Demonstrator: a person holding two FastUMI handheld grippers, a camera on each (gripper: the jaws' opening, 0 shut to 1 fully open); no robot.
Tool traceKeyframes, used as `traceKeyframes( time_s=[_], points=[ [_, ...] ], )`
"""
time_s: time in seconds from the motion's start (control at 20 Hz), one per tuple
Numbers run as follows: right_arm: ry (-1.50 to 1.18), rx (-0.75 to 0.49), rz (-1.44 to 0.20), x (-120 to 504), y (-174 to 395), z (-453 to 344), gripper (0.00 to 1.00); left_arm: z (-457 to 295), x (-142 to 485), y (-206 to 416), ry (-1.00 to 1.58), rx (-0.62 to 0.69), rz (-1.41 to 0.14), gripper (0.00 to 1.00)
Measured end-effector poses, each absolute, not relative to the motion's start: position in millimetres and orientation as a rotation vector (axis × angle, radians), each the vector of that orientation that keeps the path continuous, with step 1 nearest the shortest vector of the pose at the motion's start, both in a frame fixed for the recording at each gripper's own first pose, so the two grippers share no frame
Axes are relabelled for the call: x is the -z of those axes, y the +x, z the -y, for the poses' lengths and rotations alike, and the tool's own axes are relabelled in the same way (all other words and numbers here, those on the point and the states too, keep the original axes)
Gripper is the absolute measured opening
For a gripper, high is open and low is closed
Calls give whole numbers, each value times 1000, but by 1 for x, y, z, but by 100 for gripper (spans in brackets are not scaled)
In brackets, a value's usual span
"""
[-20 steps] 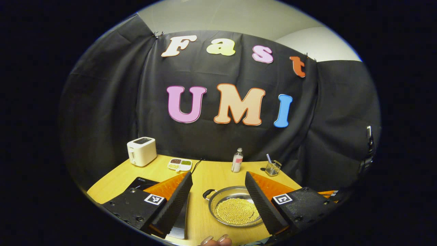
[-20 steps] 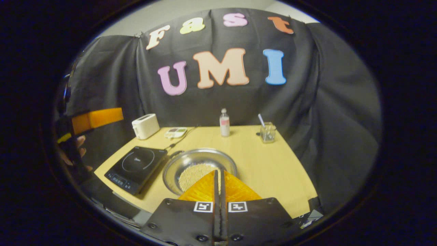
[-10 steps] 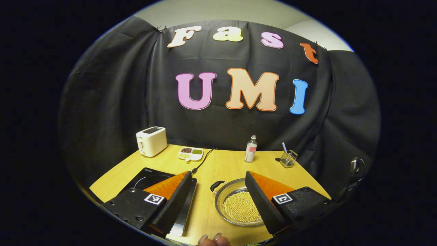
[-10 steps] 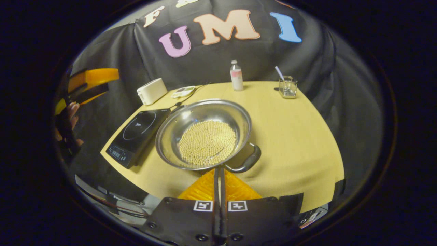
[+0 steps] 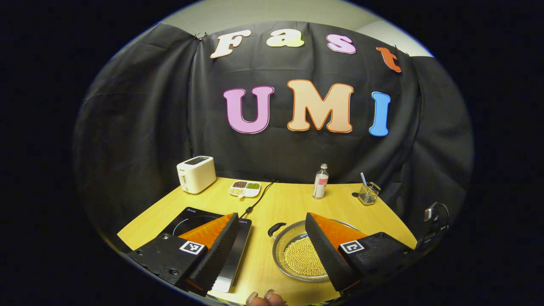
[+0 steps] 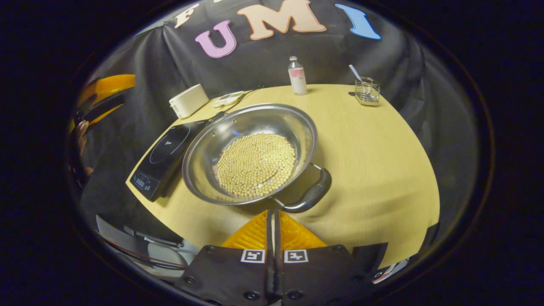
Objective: First push the handle of the pot to place it horizontally, then grasp the pot with both hands and set it on the induction cooktop.
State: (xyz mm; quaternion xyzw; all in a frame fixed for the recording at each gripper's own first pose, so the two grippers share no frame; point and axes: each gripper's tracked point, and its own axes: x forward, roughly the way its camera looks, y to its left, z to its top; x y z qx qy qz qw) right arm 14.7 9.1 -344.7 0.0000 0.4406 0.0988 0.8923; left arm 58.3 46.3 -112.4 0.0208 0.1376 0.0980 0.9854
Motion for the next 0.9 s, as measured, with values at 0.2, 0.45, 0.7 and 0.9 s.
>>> traceKeyframes(
  time_s=[0.2,0.45,0.7,0.9],
  points=[
    [-5,-224,-928,348,16,-8,2,-49,115,59,43,-220,-286,100],
    [-22,-234,-926,350,31,2,2,-50,115,62,45,-245,-290,100],
    [-39,-227,-914,350,49,16,2,-53,116,65,30,-270,-295,100],
    [-60,-231,-908,352,62,22,2,-57,116,64,35,-293,-297,100]
  ],
)
